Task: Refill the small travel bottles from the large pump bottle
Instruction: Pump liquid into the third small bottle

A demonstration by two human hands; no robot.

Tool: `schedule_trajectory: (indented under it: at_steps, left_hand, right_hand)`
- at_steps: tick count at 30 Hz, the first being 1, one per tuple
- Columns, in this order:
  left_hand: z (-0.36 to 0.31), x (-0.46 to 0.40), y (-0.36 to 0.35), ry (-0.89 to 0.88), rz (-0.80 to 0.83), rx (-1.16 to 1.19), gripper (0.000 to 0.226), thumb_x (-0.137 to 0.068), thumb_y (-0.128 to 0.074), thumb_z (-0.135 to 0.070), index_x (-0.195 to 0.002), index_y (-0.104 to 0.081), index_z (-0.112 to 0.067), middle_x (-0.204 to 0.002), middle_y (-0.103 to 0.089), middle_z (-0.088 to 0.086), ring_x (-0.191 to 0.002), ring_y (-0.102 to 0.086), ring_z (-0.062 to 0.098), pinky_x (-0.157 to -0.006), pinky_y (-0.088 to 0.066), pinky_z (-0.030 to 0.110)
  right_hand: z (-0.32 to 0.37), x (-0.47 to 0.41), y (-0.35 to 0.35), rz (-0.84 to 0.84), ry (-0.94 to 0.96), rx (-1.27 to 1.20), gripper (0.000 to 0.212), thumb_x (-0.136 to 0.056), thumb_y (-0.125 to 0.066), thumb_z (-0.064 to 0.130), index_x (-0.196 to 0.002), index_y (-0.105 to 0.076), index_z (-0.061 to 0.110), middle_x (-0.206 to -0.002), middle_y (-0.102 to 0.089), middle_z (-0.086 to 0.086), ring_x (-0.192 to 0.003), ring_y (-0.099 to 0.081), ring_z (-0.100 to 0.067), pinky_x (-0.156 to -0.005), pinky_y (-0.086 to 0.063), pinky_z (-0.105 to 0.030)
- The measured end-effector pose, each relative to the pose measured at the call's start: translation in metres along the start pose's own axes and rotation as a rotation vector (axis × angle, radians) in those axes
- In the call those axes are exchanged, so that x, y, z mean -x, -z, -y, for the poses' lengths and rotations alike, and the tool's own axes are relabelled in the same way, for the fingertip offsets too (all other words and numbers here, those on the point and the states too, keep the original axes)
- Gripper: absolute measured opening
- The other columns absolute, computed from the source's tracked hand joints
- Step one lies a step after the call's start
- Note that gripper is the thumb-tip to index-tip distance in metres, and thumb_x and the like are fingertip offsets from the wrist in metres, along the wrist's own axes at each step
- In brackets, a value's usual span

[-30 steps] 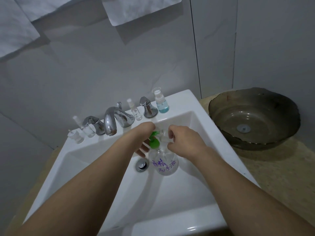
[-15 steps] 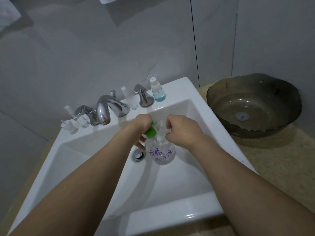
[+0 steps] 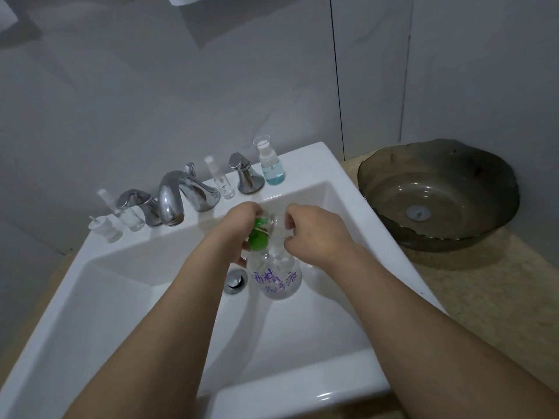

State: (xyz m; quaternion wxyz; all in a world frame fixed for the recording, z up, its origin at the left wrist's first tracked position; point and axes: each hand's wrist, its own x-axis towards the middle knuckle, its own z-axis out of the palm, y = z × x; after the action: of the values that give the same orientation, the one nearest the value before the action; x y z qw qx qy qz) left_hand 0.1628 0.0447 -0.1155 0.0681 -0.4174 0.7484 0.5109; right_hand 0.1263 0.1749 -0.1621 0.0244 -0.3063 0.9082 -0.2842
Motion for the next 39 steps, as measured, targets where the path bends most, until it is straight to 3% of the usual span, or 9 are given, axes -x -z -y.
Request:
schedule_trajectory:
  at_steps: [5,9,13,18,21,26,30,34,39]
  left_hand:
    - [-0.006,0.003,0.003,-0.051,0.004,-0.014,0.021,-0.089,-0.043,-0.024,-0.098,-0.060,-0.015,-0.091,-0.063,0.009,-0.095,-0.060,0.031,-0.095,-0.041,0.062]
    - [-0.001,0.002,-0.001,-0.047,-0.029,0.000,0.016,-0.090,-0.042,-0.018,-0.086,-0.057,-0.013,-0.088,-0.061,0.013,-0.081,-0.058,0.029,-0.087,-0.046,0.061]
    - [0.001,-0.003,-0.001,-0.093,-0.087,-0.017,0.017,-0.092,-0.040,-0.010,-0.083,-0.055,-0.008,-0.090,-0.058,0.017,-0.087,-0.058,0.031,-0.074,-0.049,0.051]
    - [0.006,-0.007,-0.005,-0.116,-0.102,-0.035,0.027,-0.094,-0.040,-0.003,-0.069,-0.048,-0.007,-0.077,-0.050,0.016,-0.080,-0.050,0.027,-0.084,-0.048,0.051]
    - [0.008,-0.007,-0.005,-0.143,-0.099,-0.014,0.025,-0.094,-0.040,-0.007,-0.071,-0.051,-0.009,-0.087,-0.054,0.019,-0.079,-0.051,0.027,-0.077,-0.045,0.039]
    - [0.004,-0.001,-0.005,-0.153,-0.042,0.145,0.016,-0.092,-0.042,-0.023,-0.088,-0.054,-0.015,-0.077,-0.055,0.009,-0.061,-0.046,0.022,-0.056,-0.034,0.028]
    - [0.003,-0.003,0.001,-0.142,0.048,0.340,0.024,-0.093,-0.042,-0.031,-0.090,-0.057,-0.012,-0.085,-0.062,0.005,-0.059,-0.048,0.019,-0.056,-0.034,0.028]
    - [0.003,-0.005,0.005,-0.152,0.075,0.449,0.033,-0.093,-0.040,-0.034,-0.096,-0.061,-0.009,-0.077,-0.061,0.003,-0.059,-0.048,0.018,-0.055,-0.037,0.027]
    - [0.004,-0.004,0.003,-0.148,0.085,0.391,0.030,-0.093,-0.040,-0.033,-0.091,-0.059,-0.009,-0.073,-0.060,0.004,-0.059,-0.048,0.021,-0.055,-0.037,0.026]
  right_hand:
    - [0.001,-0.001,0.000,-0.042,0.010,0.000,0.023,-0.073,-0.061,0.019,-0.094,-0.055,0.022,-0.094,-0.062,0.004,-0.088,-0.057,-0.022,-0.072,-0.045,-0.032]
    - [0.001,-0.002,0.000,-0.031,0.008,0.009,0.023,-0.074,-0.063,0.021,-0.095,-0.054,0.022,-0.094,-0.061,0.004,-0.088,-0.057,-0.021,-0.072,-0.045,-0.032]
    - [0.000,-0.001,-0.001,-0.012,0.016,0.009,0.021,-0.074,-0.062,0.019,-0.092,-0.053,0.022,-0.091,-0.060,0.004,-0.085,-0.055,-0.021,-0.069,-0.043,-0.031]
    - [-0.001,-0.002,-0.004,0.040,-0.008,0.036,0.020,-0.073,-0.060,0.017,-0.088,-0.049,0.023,-0.089,-0.059,0.005,-0.084,-0.054,-0.020,-0.066,-0.039,-0.030]
    - [-0.002,-0.002,-0.004,0.046,-0.007,0.037,0.021,-0.074,-0.062,0.019,-0.089,-0.048,0.025,-0.090,-0.058,0.005,-0.084,-0.054,-0.019,-0.065,-0.037,-0.028]
    - [0.000,-0.003,-0.001,-0.001,-0.004,0.026,0.019,-0.073,-0.061,0.019,-0.086,-0.049,0.026,-0.089,-0.059,0.006,-0.082,-0.051,-0.019,-0.066,-0.038,-0.029]
    - [0.001,-0.004,0.000,-0.040,0.001,0.004,0.018,-0.073,-0.061,0.021,-0.087,-0.051,0.026,-0.087,-0.059,0.009,-0.082,-0.053,-0.017,-0.069,-0.043,-0.030]
    - [0.000,-0.004,-0.002,-0.034,-0.006,0.008,0.019,-0.073,-0.062,0.022,-0.086,-0.050,0.027,-0.085,-0.059,0.009,-0.081,-0.054,-0.017,-0.068,-0.042,-0.029]
    - [0.002,-0.004,-0.003,-0.035,-0.021,-0.012,0.018,-0.073,-0.062,0.021,-0.086,-0.051,0.026,-0.081,-0.059,0.008,-0.079,-0.053,-0.018,-0.068,-0.042,-0.029]
